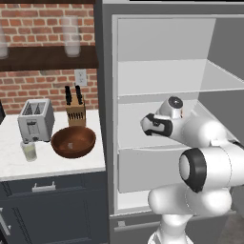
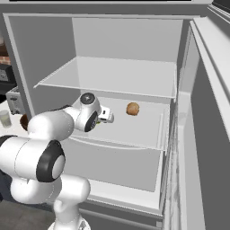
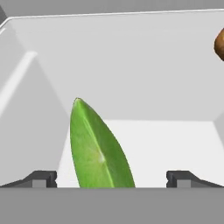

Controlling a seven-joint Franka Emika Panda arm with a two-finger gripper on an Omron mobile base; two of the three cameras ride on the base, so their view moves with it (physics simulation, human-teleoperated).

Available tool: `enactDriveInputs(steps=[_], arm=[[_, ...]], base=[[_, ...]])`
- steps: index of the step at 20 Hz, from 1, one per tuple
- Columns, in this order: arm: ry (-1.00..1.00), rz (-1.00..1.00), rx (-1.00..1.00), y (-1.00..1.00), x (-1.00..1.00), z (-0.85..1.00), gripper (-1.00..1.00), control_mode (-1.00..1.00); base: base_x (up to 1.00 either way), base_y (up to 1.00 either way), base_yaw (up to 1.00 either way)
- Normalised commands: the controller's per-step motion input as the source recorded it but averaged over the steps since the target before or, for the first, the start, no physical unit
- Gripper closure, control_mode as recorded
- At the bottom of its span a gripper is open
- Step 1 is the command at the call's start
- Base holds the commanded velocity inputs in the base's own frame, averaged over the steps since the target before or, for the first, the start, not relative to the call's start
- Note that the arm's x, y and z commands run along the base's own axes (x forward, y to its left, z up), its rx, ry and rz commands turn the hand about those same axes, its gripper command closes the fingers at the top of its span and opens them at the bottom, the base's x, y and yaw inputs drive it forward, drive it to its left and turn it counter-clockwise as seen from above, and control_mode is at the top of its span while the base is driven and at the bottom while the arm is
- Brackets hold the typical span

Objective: Grab a lemon wedge from the fridge and one ice cube from the ice bowl, and put them in the glass of lemonade.

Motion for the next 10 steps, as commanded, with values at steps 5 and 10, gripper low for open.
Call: enactDriveInputs(steps=[5,10], arm=[[-0.01,0.00,0.00,0.07,-0.02,0.00,-1.00,-1.00],[0.00,0.00,0.00,0.00,0.00,0.00,-1.00,-1.00]], base=[[0.00,0.00,0.00],[0.00,0.00,0.00]])
